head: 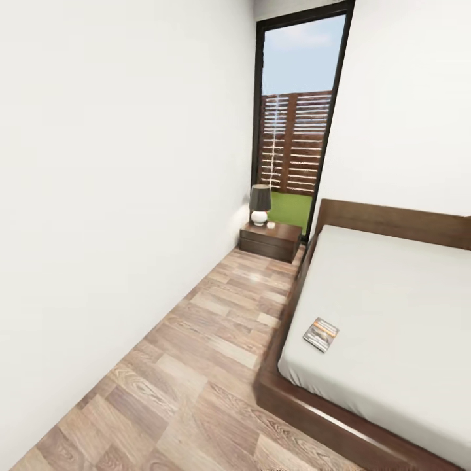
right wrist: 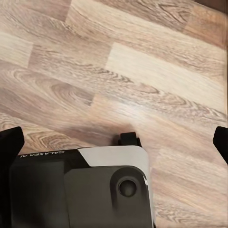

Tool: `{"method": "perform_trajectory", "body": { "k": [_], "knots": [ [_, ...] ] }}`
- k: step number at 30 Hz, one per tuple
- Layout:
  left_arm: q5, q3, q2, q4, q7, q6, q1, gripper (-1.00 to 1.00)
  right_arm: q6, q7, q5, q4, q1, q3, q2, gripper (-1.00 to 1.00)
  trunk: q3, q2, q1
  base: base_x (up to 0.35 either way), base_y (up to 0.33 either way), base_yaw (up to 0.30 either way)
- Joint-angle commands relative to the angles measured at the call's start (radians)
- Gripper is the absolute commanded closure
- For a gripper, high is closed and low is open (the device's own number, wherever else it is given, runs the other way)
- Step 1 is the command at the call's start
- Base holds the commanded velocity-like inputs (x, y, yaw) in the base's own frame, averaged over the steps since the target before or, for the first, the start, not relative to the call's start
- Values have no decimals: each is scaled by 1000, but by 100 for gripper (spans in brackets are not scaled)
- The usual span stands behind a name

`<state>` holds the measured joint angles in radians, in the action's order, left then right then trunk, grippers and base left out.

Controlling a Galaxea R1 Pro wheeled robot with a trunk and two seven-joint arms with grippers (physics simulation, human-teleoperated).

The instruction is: In the bedroom, move the book from the bed onto either nightstand, and place the two sandals side by side next to the bed.

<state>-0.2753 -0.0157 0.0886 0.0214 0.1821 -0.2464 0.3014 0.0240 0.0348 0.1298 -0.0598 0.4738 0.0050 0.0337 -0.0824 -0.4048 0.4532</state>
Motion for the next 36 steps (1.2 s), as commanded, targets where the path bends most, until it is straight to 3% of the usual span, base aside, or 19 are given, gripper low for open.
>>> {"method": "perform_trajectory", "body": {
  "k": [1, 36],
  "knots": [
    [-7, -1, 0, -1, 7, -2, 1, -100, 1, 4, 10, -3, 2, 1, 0, -100, -2, -2, 1, 0, 0, -300],
    [-6, -1, 0, -1, 7, -2, 1, -100, -1, 4, 19, -2, 2, 1, 0, -100, -2, -2, 1, 0, 0, -300]
  ]
}}
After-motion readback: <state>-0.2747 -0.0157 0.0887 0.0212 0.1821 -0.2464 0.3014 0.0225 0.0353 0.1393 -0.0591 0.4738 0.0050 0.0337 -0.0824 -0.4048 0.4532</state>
